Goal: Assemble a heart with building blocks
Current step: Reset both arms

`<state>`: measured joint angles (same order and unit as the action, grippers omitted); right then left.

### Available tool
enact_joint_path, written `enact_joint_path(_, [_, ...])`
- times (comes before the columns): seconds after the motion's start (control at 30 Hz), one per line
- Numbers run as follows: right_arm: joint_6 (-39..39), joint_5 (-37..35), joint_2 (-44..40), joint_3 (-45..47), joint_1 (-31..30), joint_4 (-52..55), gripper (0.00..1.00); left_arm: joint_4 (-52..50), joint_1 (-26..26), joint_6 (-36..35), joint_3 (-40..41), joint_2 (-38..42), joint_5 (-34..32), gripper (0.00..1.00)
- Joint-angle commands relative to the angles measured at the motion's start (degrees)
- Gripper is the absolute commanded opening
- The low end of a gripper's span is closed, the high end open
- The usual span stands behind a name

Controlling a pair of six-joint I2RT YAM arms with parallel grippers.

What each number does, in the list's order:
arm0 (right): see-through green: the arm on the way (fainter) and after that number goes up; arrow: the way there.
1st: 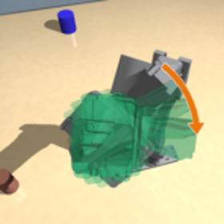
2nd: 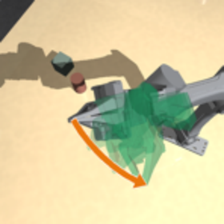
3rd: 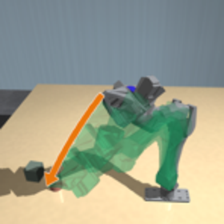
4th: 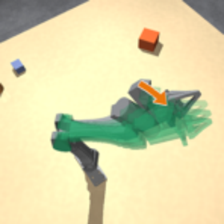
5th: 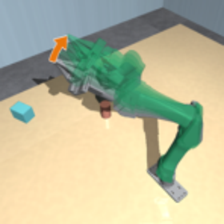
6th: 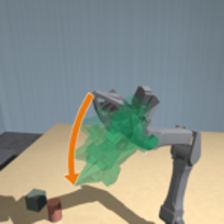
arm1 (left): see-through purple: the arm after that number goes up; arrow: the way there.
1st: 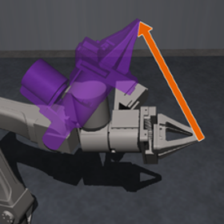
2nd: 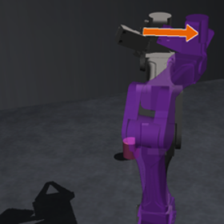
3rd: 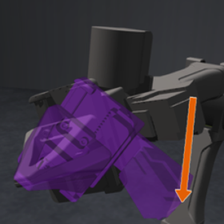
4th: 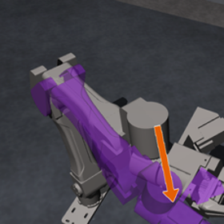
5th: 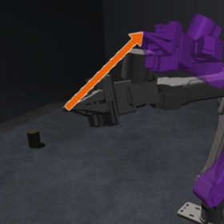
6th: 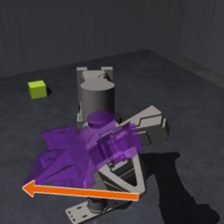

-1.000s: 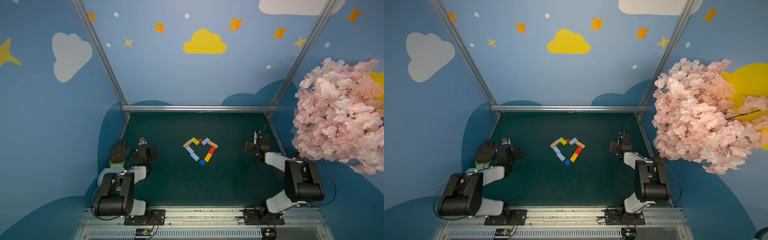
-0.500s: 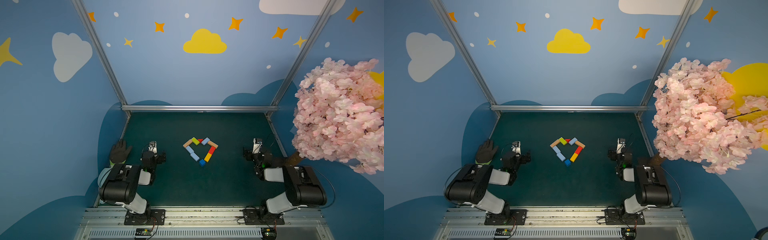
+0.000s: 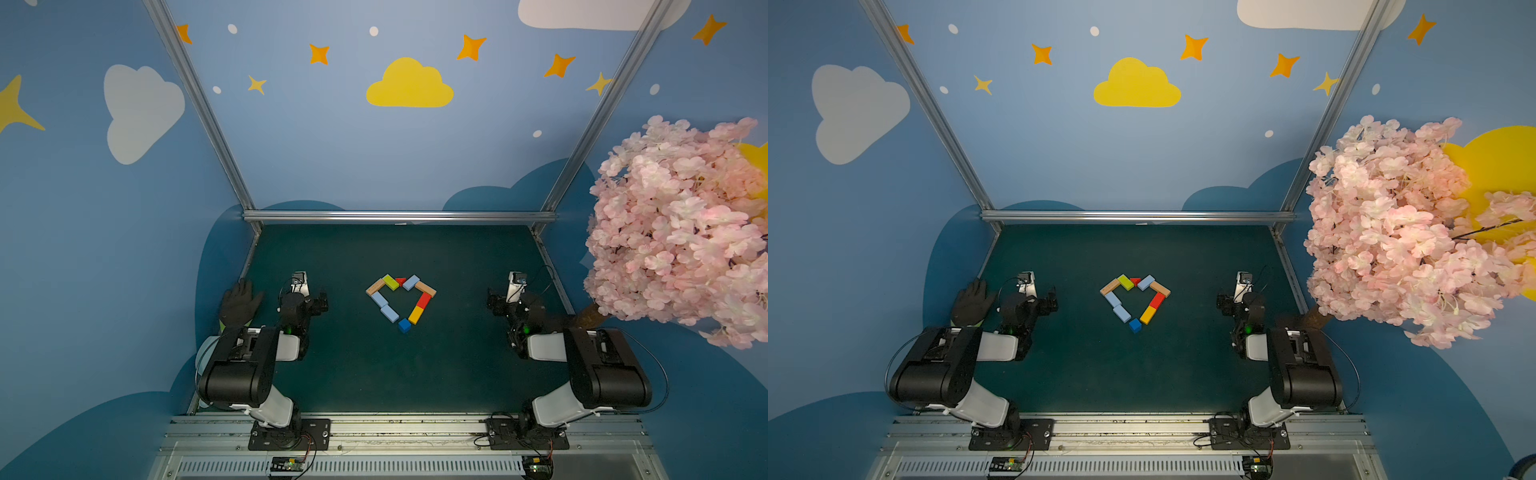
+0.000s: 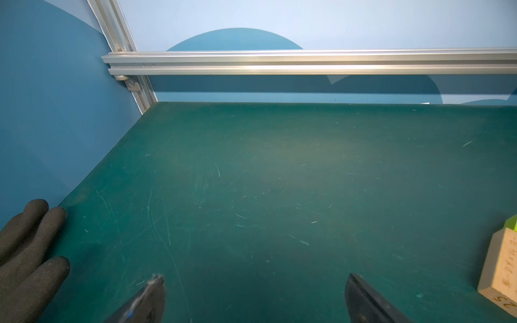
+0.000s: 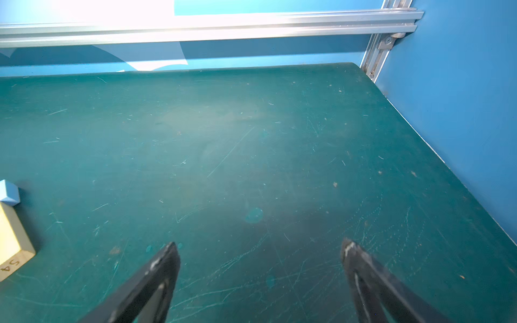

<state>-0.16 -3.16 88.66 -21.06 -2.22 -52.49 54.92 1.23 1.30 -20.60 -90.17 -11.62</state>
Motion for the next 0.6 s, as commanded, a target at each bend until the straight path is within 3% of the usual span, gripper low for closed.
enact_joint_path(0.0, [0.0,-0.7,0.2,-0.1,-0.3,-1.2,0.95,0.6,0.1,-0.2,0.2,-0.3,-0.1,1.00])
enact_joint_path(0.57, [0.3,-1.1,0.3,-0.3,-0.8,-0.9,0.95,0.2,-0.9,0.5,0.0,-0.2,2.2,1.00])
